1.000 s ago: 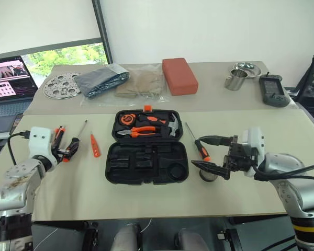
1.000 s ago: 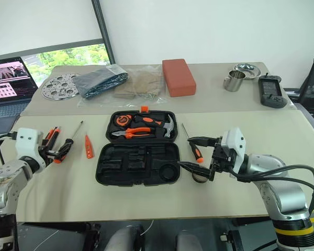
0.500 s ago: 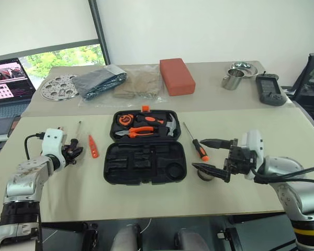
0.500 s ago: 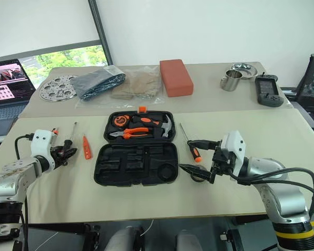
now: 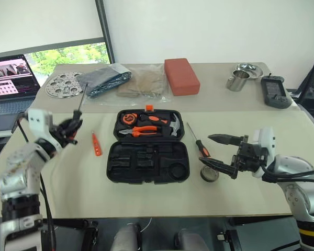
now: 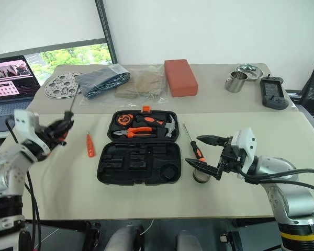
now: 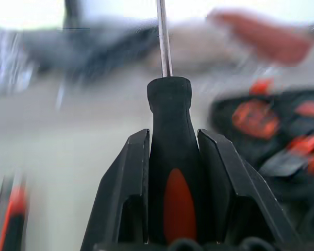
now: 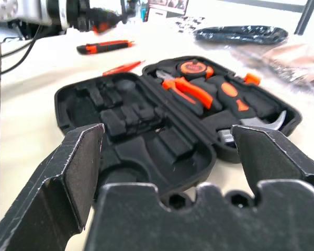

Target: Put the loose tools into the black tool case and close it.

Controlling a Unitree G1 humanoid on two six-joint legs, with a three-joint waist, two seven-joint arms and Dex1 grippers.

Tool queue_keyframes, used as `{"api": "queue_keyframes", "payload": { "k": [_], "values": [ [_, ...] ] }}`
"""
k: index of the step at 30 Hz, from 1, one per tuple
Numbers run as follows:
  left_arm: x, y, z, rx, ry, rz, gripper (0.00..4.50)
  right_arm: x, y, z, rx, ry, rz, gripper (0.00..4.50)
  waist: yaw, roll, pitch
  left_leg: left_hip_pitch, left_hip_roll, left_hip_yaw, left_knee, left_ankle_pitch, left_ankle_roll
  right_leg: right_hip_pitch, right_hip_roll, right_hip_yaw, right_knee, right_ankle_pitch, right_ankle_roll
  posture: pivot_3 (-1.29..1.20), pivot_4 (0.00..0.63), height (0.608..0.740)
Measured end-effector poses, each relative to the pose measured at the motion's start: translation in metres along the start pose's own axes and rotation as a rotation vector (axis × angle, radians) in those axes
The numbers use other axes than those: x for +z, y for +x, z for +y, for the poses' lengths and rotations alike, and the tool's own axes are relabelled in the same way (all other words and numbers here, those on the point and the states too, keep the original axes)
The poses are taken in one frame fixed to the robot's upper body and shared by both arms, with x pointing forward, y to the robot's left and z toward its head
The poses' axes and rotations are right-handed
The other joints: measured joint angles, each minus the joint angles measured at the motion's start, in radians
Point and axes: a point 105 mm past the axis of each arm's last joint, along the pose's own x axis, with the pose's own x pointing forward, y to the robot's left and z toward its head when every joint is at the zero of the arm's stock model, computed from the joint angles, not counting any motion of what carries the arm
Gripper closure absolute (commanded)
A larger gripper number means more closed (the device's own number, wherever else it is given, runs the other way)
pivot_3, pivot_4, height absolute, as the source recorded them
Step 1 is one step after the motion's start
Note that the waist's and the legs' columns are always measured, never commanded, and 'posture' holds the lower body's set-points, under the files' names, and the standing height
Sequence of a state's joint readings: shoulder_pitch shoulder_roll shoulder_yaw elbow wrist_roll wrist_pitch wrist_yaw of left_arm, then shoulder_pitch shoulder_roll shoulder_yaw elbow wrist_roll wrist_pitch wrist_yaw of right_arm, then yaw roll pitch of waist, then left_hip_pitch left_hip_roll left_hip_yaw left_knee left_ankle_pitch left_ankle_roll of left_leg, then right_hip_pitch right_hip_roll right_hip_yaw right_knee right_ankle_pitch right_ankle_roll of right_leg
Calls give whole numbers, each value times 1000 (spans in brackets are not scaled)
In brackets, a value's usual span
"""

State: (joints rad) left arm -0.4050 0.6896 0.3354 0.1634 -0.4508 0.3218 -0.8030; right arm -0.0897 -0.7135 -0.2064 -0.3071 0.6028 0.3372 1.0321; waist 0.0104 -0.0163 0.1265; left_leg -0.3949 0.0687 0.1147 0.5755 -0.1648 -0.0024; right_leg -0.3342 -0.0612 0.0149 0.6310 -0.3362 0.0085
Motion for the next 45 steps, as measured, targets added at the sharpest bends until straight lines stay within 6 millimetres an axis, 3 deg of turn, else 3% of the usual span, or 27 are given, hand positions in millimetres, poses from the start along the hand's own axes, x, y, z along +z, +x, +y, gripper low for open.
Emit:
{"api": "queue_keyframes", "payload": {
  "k": [1, 3, 7, 11, 15, 19, 34, 36, 40, 45],
  "values": [
    [7, 9, -18, -148, 114, 4, 3542, -3, -5, -4, -17, 9, 6, 0, 2, 3, -2, 0, 0, 1, 0, 0, 0, 0, 0, 0, -1, 0, 0, 0, 150, 740],
    [3, 16, -38, -286, 183, 27, 3542, -6, -9, -6, -31, 23, 10, 0, 1, 5, -3, 0, -1, 2, 0, -1, 1, 0, 0, 1, -1, 0, 0, 0, 150, 740],
    [-32, 34, -91, -706, 387, 152, 3542, -15, -23, -11, -76, 43, 19, 0, 2, 6, -3, -2, 0, 6, 2, 0, 0, -2, 3, 0, 0, 0, 0, 0, 150, 740],
    [-45, 54, -112, -894, 507, 197, 3542, -22, -35, -9, -116, 57, 39, 0, -1, 6, -3, -5, 0, 3, 6, -1, 2, -2, 4, 1, 0, 0, 0, 0, 150, 740],
    [-52, 61, -116, -952, 558, 236, 3542, -25, -40, -6, -137, 63, 48, 0, -6, 6, -3, -6, 0, 2, 7, -1, 2, -3, 5, 3, 0, 0, 0, 0, 150, 740],
    [-72, 65, -114, -996, 635, 349, 3542, -23, -42, 0, -154, 50, 40, 0, -5, 6, -3, -6, 0, 0, 8, -1, 2, -2, 5, 2, 1, 0, 1, 0, 150, 740],
    [-76, 77, -115, -968, 613, 391, 3542, -21, -43, 1, -162, 45, 38, 0, 1, 8, -5, -5, 0, -2, 16, -4, 6, -1, 4, 2, 9, -1, 1, 0, 150, 740],
    [-75, 77, -115, -969, 613, 393, 2542, -21, -43, 1, -161, 45, 37, 0, 1, 9, -5, -5, 0, -2, 16, -3, 6, -1, 4, 2, 9, -1, 1, 0, 150, 740],
    [-75, 78, -116, -957, 625, 379, 1307, -19, -43, 1, -158, 40, 33, 0, 4, 9, -5, -5, -1, -3, 17, -3, 6, 0, 4, 1, 10, -1, 1, 0, 150, 740],
    [-68, 78, -115, -955, 623, 366, 1307, -17, -41, 0, -153, 30, 26, 0, 0, 10, -5, -7, 0, -3, 17, -3, 6, -2, 4, 2, 10, -1, 1, 0, 150, 740]
  ]
}}
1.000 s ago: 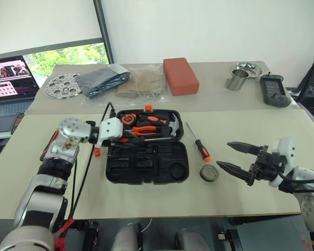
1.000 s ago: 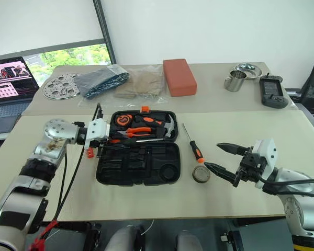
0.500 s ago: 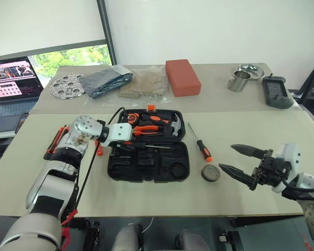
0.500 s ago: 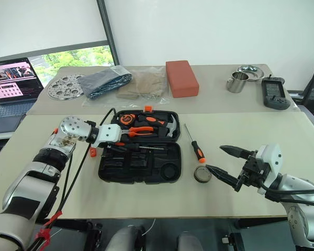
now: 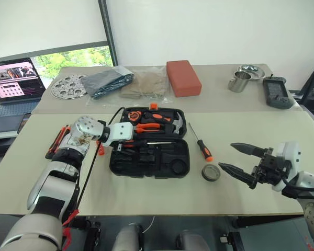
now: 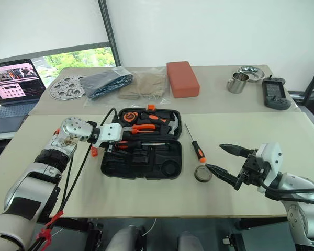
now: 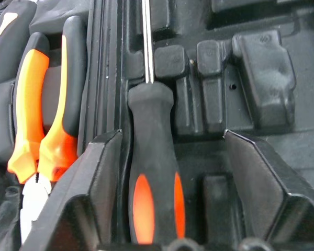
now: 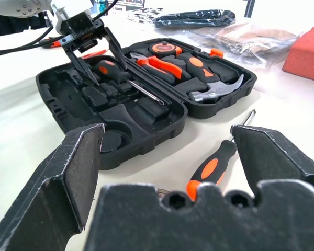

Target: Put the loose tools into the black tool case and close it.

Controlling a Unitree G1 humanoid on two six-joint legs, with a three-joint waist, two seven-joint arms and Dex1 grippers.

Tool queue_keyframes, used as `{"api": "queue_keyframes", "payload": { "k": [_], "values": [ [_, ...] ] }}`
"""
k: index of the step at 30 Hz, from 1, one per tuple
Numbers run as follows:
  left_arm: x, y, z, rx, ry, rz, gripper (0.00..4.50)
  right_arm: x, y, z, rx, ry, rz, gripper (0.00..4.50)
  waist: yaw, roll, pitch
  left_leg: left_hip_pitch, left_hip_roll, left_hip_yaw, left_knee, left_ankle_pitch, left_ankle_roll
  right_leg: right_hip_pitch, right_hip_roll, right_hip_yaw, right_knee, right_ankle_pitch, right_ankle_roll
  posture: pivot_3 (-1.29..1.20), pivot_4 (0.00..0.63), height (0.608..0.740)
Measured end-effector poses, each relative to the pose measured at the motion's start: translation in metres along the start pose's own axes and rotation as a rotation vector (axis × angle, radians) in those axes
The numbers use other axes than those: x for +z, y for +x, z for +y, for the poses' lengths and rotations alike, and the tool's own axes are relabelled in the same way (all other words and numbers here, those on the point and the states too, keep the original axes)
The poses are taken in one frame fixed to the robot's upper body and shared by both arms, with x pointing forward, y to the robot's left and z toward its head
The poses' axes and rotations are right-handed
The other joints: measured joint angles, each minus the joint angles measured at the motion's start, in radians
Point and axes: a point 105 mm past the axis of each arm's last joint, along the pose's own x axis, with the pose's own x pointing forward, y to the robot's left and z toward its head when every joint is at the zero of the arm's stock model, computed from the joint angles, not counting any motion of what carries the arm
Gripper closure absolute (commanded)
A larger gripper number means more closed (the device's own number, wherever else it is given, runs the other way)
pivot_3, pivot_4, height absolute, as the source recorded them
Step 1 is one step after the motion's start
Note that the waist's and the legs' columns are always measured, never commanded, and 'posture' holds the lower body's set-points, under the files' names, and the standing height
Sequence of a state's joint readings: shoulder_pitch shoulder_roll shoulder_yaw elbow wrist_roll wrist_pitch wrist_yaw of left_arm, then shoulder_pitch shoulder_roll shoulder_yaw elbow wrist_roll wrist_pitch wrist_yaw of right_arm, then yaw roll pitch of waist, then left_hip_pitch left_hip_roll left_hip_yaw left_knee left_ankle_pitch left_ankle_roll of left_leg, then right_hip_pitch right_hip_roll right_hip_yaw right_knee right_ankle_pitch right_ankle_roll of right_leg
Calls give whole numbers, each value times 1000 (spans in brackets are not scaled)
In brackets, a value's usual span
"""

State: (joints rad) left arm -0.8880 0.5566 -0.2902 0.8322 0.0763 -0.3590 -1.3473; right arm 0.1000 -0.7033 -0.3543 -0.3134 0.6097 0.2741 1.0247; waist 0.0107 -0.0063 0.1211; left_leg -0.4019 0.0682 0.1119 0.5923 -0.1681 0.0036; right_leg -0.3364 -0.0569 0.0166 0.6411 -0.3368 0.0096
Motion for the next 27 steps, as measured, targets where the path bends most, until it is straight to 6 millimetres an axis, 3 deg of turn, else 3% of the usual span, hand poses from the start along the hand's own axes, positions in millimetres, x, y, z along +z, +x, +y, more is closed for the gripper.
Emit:
{"api": "queue_keyframes", "payload": {
  "k": [5, 9, 14, 15, 19, 27],
  "values": [
    [26, -24, 19, 102, 13, -97, 1307, 0, 0, 0, 6, 2, 1, 0, -3, 1, -1, -1, 0, 0, 0, 0, 0, -1, 1, 1, -1, 0, 0, 0, 150, 740],
    [47, -26, 29, 222, -94, -243, 2528, -2, -2, 0, 9, 3, -1, 0, -2, 2, -1, 0, 0, 0, 0, 0, 0, 1, 0, 1, -1, 0, 1, 0, 150, 740],
    [30, 6, -1, 175, -225, -258, 4301, -7, -3, -2, 2, 15, -1, 0, -3, 3, -2, 0, 0, 0, 0, 0, 0, 1, 1, 1, 0, 0, 1, 0, 150, 740],
    [30, 11, -4, 165, -235, -267, 4457, -8, -3, -2, 5, 18, 1, 0, -2, 2, -1, 0, 0, 0, 0, 0, 0, 1, 1, 1, 0, 0, 1, 0, 150, 740],
    [33, 21, -6, 153, -211, -291, 4457, -6, 0, -1, 22, 13, -4, 0, 0, 2, -1, 0, 0, 0, 0, 0, 0, 1, 1, 2, -1, 0, 1, 0, 150, 740],
    [12, 30, -1, 174, -201, -210, 4457, -5, 1, 0, 16, 4, -4, 0, -1, 1, -1, 1, 0, 0, 0, 0, 0, 1, 1, 2, 0, 0, 1, 0, 150, 740]
  ]
}}
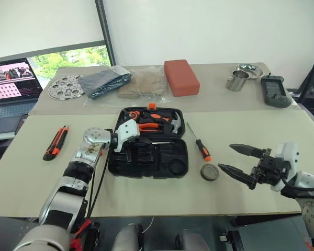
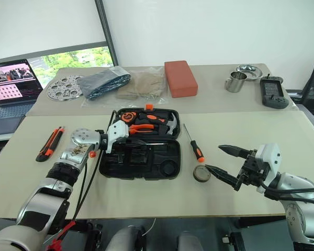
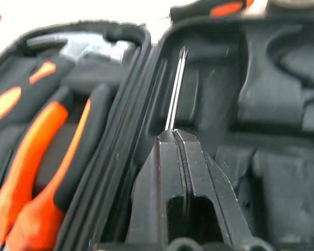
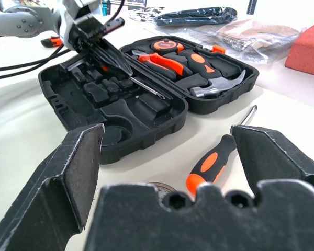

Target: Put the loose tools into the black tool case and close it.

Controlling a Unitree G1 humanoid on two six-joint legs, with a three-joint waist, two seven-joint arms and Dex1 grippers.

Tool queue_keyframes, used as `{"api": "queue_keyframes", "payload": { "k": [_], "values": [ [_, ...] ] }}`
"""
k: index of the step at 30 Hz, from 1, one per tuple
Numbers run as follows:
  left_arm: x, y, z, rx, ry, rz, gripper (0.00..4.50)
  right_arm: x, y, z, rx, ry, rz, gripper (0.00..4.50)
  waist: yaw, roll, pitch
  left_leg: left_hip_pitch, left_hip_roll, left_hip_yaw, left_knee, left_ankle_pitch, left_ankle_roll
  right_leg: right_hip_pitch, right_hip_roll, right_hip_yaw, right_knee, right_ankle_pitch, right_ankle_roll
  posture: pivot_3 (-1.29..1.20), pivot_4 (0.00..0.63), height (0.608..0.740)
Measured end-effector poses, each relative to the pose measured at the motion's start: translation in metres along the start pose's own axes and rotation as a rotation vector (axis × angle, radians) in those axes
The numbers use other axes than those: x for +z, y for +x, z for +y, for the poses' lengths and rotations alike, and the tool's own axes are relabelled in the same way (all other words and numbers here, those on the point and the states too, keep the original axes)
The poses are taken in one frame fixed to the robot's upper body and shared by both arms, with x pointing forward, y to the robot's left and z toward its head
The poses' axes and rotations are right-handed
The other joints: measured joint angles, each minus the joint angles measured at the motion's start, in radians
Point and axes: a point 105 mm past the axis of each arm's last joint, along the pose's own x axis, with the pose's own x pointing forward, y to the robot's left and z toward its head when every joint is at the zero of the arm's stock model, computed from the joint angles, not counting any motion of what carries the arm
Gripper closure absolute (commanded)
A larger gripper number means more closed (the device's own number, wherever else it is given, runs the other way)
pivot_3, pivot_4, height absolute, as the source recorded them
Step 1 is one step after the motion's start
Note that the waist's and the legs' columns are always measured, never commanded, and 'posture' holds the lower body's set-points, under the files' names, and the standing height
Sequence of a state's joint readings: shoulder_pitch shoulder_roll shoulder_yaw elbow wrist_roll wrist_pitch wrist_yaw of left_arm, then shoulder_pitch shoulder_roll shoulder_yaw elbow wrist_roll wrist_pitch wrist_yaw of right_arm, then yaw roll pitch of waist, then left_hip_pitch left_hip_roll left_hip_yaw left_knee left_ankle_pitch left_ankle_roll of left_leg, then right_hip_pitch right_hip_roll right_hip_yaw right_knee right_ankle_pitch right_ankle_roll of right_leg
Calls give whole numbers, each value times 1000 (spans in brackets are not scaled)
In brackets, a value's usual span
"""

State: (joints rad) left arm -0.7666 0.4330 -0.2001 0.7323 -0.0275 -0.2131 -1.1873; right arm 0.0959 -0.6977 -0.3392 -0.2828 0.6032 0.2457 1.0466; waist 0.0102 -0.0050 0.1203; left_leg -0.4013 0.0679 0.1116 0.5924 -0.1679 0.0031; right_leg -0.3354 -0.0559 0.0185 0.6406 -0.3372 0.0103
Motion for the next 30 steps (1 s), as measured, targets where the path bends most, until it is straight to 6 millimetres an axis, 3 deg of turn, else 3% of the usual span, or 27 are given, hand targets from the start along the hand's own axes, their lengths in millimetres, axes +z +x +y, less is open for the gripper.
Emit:
{"api": "queue_keyframes", "payload": {
  "k": [6, 16, 21, 24, 30],
  "values": [
    [-8, 4, 7, 26, -16, 38, 4457, 1, 0, 0, -4, -3, -1, 0, -1, 0, -1, 3, 0, 0, 0, 0, 0, 2, 0, 1, 2, 0, 0, 0, 150, 740],
    [-17, 9, 0, 10, 38, 85, 4457, -1, 1, 0, 6, -11, 31, 0, -7, 1, -5, 11, 0, 0, 0, 0, 0, 10, 0, 2, 1, 0, 0, 0, 150, 740],
    [-15, 2, 4, 89, -110, -26, 4457, -1, 18, -8, -24, -36, 70, 0, -14, 0, -4, 10, 0, -1, 0, 0, 0, 8, -1, 3, 2, 0, 0, 0, 150, 740],
    [-7, -12, 1, 82, -220, -137, 3762, -6, 32, -25, -105, -57, 140, 0, -26, 1, -4, 1, 1, 0, 0, 1, -1, -2, 0, 4, 5, 0, 0, 0, 150, 740],
    [36, -71, -5, 16, -201, -221, 1526, -34, 58, -48, -201, 16, 414, 0, -29, -2, -1, -1, 3, 0, -2, 4, -6, -6, 4, 8, 2, 0, -1, 0, 150, 740]
  ]
}}
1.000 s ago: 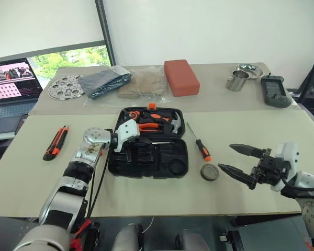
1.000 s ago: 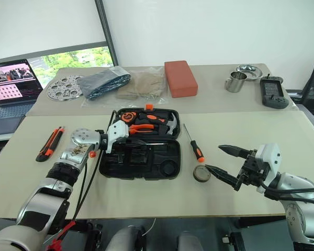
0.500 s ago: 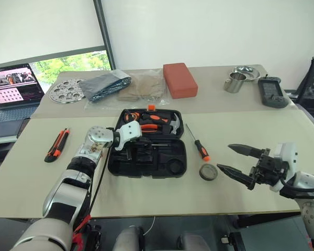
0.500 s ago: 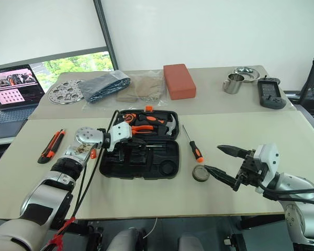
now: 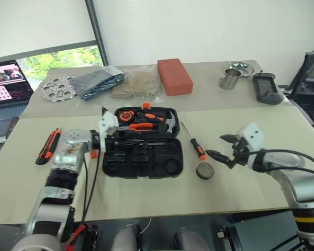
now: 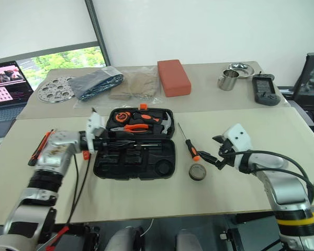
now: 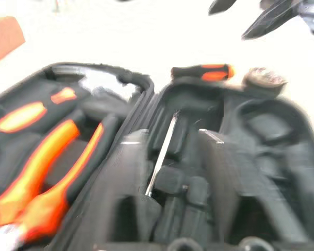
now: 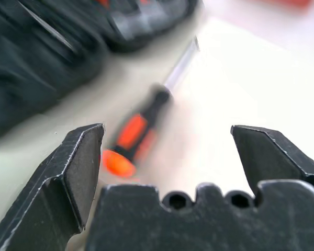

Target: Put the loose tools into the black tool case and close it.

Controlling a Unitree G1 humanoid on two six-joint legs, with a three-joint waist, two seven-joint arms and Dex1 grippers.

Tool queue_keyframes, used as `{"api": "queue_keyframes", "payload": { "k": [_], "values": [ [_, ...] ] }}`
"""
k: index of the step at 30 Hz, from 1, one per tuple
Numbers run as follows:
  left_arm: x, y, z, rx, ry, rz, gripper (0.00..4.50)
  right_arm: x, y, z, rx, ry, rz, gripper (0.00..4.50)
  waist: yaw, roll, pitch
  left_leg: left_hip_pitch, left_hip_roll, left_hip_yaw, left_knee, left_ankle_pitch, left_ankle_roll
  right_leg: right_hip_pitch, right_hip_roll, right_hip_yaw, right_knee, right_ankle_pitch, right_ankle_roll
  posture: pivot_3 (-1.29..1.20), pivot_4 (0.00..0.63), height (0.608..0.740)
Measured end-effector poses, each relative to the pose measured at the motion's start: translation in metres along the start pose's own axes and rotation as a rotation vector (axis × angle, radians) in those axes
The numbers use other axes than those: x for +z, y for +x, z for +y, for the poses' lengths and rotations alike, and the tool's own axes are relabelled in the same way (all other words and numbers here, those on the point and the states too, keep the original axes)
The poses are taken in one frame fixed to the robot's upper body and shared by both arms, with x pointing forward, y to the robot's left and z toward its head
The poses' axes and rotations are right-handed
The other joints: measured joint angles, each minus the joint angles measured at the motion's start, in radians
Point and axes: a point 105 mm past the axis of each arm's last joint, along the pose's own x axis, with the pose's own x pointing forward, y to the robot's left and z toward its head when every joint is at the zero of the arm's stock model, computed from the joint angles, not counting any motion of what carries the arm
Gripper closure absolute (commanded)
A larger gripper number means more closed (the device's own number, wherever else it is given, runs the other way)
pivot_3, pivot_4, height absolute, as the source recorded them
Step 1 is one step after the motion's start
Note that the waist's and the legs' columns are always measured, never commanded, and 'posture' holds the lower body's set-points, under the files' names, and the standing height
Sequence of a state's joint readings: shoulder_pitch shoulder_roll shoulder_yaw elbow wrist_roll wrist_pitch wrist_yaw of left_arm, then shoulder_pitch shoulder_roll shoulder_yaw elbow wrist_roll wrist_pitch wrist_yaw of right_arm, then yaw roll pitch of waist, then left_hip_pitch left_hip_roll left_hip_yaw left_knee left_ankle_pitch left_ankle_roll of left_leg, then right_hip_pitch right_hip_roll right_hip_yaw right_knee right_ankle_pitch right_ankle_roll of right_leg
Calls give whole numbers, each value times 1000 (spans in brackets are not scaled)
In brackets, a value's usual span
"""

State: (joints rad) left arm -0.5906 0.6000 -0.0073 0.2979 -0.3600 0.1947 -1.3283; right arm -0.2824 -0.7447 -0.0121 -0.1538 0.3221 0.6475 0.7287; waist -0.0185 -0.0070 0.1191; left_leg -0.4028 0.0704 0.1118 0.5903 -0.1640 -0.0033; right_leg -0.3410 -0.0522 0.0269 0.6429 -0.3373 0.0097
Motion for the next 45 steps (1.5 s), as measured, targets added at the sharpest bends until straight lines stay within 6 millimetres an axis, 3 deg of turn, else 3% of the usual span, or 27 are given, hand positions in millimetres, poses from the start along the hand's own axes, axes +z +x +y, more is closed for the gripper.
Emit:
{"api": "queue_keyframes", "payload": {
  "k": [4, 8, 12, 16, 19, 24, 26, 28, 30, 32, 34, 36, 38, 39, 45],
  "values": [
    [24, -15, -18, -64, 8, 13, 22, 3, 19, 4, 33, 69, 58, 0, 11, 1, 0, -1, -2, 1, 0, -2, 3, 0, 0, 6, -1, -1, 1, 0, 150, 740],
    [30, -19, -33, -111, 3, 52, 22, 2, 30, 10, 62, 87, 112, 0, 13, 1, 0, -1, -2, 2, 0, -3, 5, 0, 0, 9, -1, -1, 1, 0, 150, 740],
    [33, -19, -41, -135, 7, 70, 0, -7, 37, 10, 46, 79, 178, 1078, 10, 1, 0, -1, -2, 2, 0, -3, 5, -1, 1, 11, -1, -1, 1, 0, 150, 740],
    [31, -18, -47, -145, 6, 74, 0, -6, 38, 4, 17, 84, 190, 2604, 6, 1, 0, -2, 0, 2, 0, -3, 5, -1, 5, 16, -1, -1, 1, 0, 150, 740],
    [30, -19, -47, -144, -4, 80, 0, -6, 38, 1, 3, 87, 189, 3422, 6, 1, 0, -1, 1, 2, 0, -3, 5, -1, 7, 18, -1, -1, 1, 0, 150, 740],
    [30, -20, -50, -145, 0, 89, 0, -3, 40, -7, -30, 80, 159, 3454, 5, 1, 0, -2, 1, 2, 0, -3, 5, -2, 7, 19, -1, -1, 1, 0, 150, 740],
    [26, -22, -50, -130, -12, 100, 0, 13, 40, -15, -45, 24, 68, 3454, 2, 1, 0, -4, 1, 3, 0, -3, 4, -5, 8, 20, 0, -1, 1, 0, 150, 740],
    [22, -28, -48, -93, -24, 104, 0, 45, 39, -17, -22, -85, -64, 3454, -2, 1, 0, -6, 1, 3, -1, -3, 4, -9, 9, 22, 2, -1, 1, 0, 150, 740],
    [19, -39, -43, -29, -31, 111, 0, 73, 37, -8, 44, -192, -166, 3454, -5, 1, 0, -5, 3, 2, -1, -2, 4, -10, 11, 23, 2, -1, 1, 0, 150, 740],
    [18, -53, -38, 41, -37, 122, 0, 87, 39, 9, 143, -277, -220, 3454, -4, 1, 0, -4, 6, 3, -1, -2, 4, -10, 13, 23, 2, -1, 1, 0, 150, 740],
    [17, -62, -36, 87, -41, 131, 0, 85, 46, 29, 245, -317, -222, 3454, -2, 1, 0, -4, 8, 4, 0, -2, 3, -10, 14, 23, 3, -1, 1, 0, 150, 740],
    [9, -79, -37, 152, -72, 157, 0, 75, 59, 61, 399, -443, -185, 3454, -1, 1, 0, -4, 10, 6, 0, -3, 3, -11, 14, 23, 3, 0, 1, 0, 150, 740],
    [3, -89, -41, 194, -111, 166, 0, 60, 71, 79, 486, -540, -137, 3454, -2, 1, 1, -4, 10, 6, 0, -3, 3, -11, 14, 23, 3, 0, 0, 0, 150, 740],
    [2, -93, -44, 203, -115, 172, 0, 54, 76, 82, 504, -562, -115, 3454, -1, 1, 1, -4, 11, 6, 0, -3, 3, -11, 14, 23, 3, 0, 0, 0, 150, 740],
    [-6, -110, -59, 233, -142, 233, 0, 57, 91, 83, 551, -641, -97, 3454, 6, 1, 1, -2, 11, 7, 0, -3, 2, -11, 12, 22, 4, 1, -3, 0, 150, 740]
  ]
}}
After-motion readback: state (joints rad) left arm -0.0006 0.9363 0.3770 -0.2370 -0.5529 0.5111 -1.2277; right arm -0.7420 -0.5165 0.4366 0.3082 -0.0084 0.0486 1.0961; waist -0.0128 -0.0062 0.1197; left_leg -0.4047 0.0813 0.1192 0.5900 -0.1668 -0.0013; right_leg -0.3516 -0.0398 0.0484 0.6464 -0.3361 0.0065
